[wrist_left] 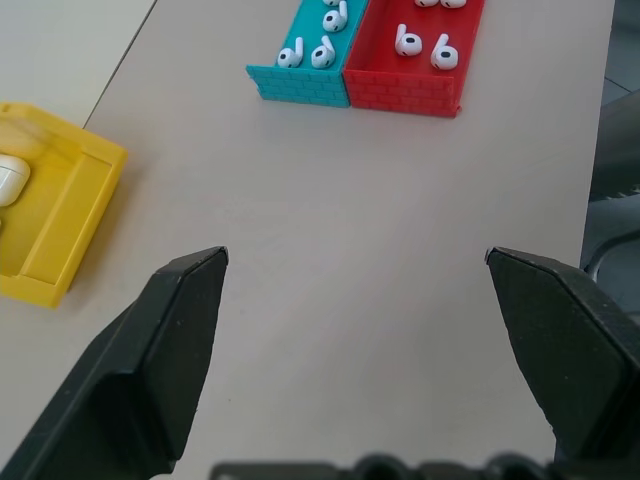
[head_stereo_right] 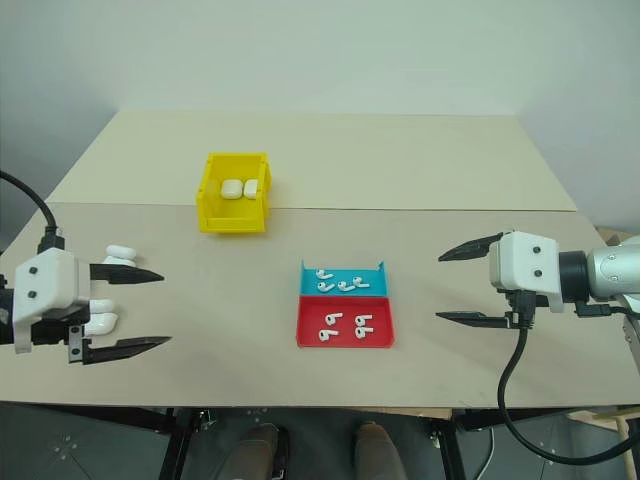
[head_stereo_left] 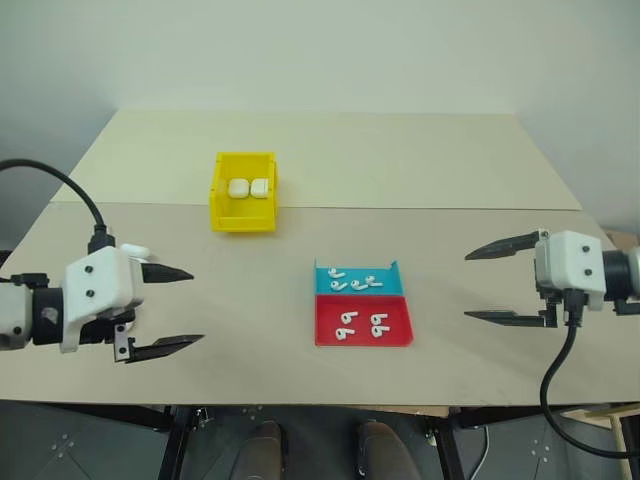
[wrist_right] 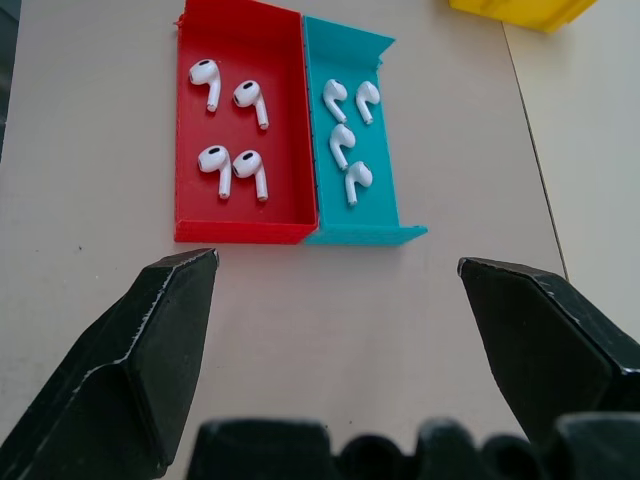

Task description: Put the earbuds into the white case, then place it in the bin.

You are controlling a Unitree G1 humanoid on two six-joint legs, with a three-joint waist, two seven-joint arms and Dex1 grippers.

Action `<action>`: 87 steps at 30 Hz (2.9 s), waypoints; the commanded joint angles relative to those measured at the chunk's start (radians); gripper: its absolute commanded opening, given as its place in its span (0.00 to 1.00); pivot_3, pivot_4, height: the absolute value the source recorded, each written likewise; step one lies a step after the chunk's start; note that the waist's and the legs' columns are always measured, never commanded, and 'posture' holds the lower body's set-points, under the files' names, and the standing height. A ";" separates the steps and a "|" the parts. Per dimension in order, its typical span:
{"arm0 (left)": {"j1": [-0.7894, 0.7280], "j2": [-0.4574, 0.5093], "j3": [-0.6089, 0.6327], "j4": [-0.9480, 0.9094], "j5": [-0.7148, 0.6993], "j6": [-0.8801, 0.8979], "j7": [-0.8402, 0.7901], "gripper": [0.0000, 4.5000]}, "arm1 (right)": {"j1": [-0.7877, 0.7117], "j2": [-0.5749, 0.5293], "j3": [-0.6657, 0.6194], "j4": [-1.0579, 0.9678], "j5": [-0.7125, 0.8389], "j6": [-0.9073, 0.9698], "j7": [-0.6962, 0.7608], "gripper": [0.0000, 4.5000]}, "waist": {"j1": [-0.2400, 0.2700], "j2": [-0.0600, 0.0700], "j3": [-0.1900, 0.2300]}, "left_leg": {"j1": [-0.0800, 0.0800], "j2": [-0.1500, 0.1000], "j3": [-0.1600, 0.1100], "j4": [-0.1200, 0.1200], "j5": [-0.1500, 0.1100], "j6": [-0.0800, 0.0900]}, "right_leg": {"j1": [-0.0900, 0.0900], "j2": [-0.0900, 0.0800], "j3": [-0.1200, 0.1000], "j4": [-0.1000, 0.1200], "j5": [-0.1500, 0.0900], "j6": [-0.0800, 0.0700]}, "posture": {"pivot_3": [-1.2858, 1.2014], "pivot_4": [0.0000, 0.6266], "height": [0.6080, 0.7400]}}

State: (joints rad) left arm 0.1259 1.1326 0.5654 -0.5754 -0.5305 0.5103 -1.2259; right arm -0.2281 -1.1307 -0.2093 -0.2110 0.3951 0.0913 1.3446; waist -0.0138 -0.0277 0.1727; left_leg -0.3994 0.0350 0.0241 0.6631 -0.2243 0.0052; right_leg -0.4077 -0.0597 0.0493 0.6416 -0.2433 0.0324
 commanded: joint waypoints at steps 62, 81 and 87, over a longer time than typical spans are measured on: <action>-0.774 0.140 -0.551 1.005 -1.022 1.104 1.691 1.00 | 0.083 0.036 0.048 -0.112 -0.110 0.069 -0.139 1.00 | 0.001 -0.006 0.000 | -0.006 -0.003 0.006 -0.003 0.000 -0.005 | -0.014 0.000 0.009 0.006 0.001 0.000 | 0.52 0.24 1.00; -0.830 0.056 -0.605 1.029 -0.838 1.104 1.582 1.00 | 0.105 0.044 0.047 -0.115 -0.138 0.060 -0.158 1.00 | 0.002 -0.006 -0.001 | -0.006 -0.003 0.006 -0.003 0.001 -0.006 | -0.014 0.000 0.010 0.006 0.002 0.001 | 0.52 0.24 1.00; -0.854 0.046 -0.621 1.006 -0.780 1.104 1.551 1.00 | 0.120 0.047 0.042 -0.122 -0.141 0.061 -0.173 1.00 | 0.002 -0.007 -0.001 | -0.007 -0.003 0.006 -0.002 0.001 -0.006 | -0.014 0.000 0.010 0.006 0.002 0.002 | 0.52 0.24 1.00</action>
State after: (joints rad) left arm -0.7045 1.1710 -0.0572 0.4469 -1.3283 1.6113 0.3395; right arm -0.1067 -1.0773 -0.1308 -0.3070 0.2539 0.1596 1.1828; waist -0.0117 -0.0344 0.1718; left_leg -0.4061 0.0318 0.0300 0.6607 -0.2231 -0.0009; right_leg -0.4217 -0.0596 0.0589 0.6478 -0.2412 0.0341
